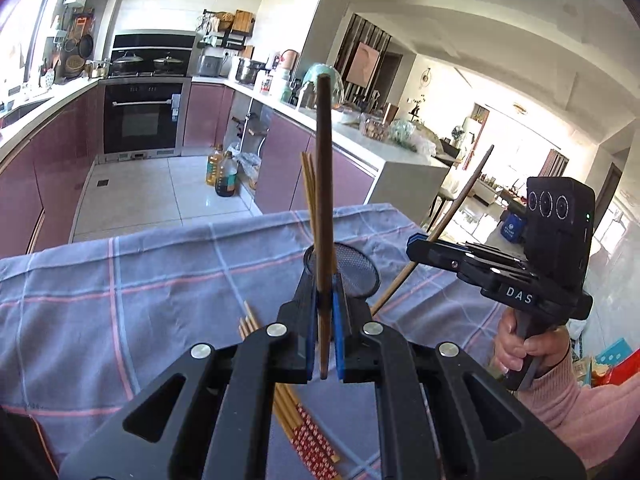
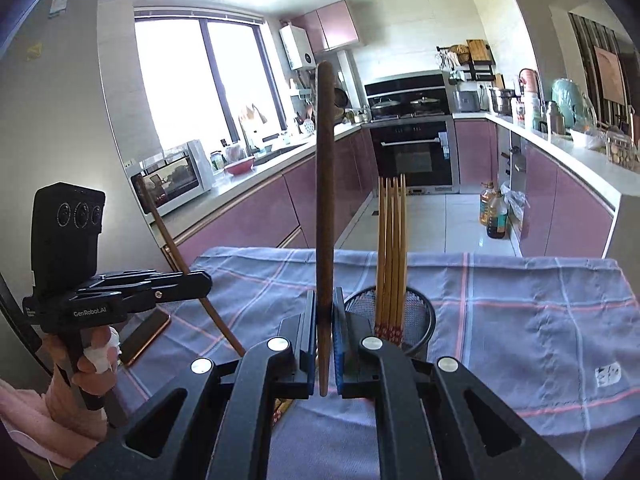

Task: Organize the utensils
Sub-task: 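Lift the left tool's chopstick upright over the mesh cup while the right tool lifts its own, then lower the left tool's chopstick into the mesh cup and open while the right tool does likewise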

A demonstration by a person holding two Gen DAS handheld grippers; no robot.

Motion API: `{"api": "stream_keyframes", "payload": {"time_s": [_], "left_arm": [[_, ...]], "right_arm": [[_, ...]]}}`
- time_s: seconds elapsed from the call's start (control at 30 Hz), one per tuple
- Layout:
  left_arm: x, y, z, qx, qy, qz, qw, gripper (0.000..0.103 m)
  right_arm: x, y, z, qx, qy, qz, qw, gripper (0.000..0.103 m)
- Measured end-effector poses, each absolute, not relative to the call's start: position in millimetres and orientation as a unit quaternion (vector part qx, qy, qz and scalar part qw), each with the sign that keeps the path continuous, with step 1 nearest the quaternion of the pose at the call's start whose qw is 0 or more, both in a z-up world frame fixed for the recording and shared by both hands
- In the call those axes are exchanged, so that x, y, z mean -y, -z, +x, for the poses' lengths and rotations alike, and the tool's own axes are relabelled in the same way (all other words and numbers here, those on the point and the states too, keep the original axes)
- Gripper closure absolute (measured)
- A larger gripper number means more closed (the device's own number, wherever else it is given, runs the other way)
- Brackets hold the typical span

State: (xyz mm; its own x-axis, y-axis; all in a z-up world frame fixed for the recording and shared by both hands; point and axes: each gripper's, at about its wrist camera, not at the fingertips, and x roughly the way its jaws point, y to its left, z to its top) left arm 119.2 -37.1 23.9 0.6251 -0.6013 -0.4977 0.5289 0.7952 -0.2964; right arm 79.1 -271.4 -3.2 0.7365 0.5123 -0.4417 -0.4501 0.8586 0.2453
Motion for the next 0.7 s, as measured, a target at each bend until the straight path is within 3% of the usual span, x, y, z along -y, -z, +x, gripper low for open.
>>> {"api": "stream_keyframes", "payload": {"time_s": [0.4,0.7], "left_arm": [[70,-68,146,-0.257,0.328,-0.062,0.907,0.095],[96,-79,156,-0.244,0.31,-0.032,0.918,0.095]], "right_arm": [[283,-35,88,-0.204,-0.245,0.042,0.947,0.097],[293,-34,112,-0.198,-0.223,0.048,0.953,0.097]]}}
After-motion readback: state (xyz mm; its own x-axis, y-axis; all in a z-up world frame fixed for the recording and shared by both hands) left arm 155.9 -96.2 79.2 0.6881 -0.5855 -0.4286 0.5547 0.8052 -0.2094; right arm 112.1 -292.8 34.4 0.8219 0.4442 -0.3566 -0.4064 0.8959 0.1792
